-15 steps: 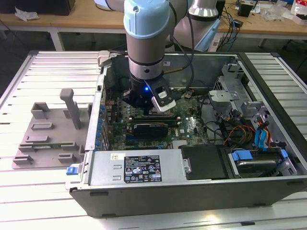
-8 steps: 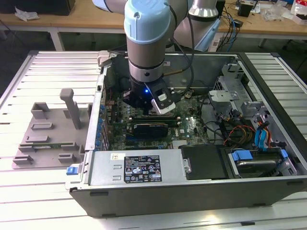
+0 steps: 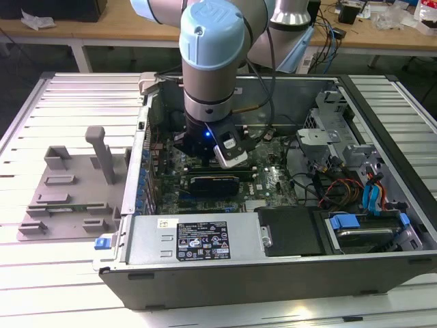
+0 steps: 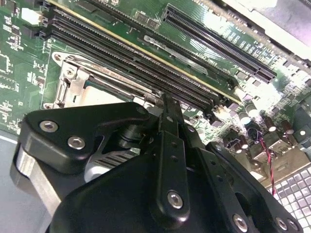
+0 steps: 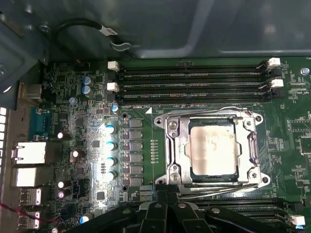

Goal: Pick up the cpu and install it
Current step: 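Install the second cpu locking lever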

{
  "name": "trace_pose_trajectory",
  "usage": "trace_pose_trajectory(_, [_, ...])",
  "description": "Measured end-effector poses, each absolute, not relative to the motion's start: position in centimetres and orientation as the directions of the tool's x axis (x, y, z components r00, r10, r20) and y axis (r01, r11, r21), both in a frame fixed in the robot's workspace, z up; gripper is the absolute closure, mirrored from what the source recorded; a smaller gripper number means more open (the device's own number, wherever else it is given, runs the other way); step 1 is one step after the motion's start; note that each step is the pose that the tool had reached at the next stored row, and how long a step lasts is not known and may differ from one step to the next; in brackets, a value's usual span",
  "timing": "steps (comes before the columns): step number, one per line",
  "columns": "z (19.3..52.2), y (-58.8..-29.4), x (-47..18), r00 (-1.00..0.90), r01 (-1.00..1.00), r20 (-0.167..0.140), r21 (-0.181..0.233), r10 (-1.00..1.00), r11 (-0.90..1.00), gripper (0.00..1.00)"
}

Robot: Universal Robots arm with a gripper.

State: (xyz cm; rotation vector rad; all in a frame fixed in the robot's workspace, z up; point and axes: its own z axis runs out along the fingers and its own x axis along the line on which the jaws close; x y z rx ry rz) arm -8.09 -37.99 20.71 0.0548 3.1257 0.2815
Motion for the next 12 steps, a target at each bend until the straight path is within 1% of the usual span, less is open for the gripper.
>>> trace_pose_trajectory(1, [20.67,-37.97,-8.09,-0.999,0.035,0.001,0.187,0.036,0.982,0.89])
trace_pose_trajectory(5, [20.23,-37.98,-8.08,-0.999,0.037,0.001,0.195,0.037,0.980,0.89])
trace_pose_trajectory(9, [20.14,-37.96,-8.07,-0.999,0.037,0.002,0.218,0.037,0.975,0.89])
trace_pose_trajectory(12, [20.01,-37.96,-8.08,-0.999,0.037,0.002,0.220,0.037,0.975,0.89])
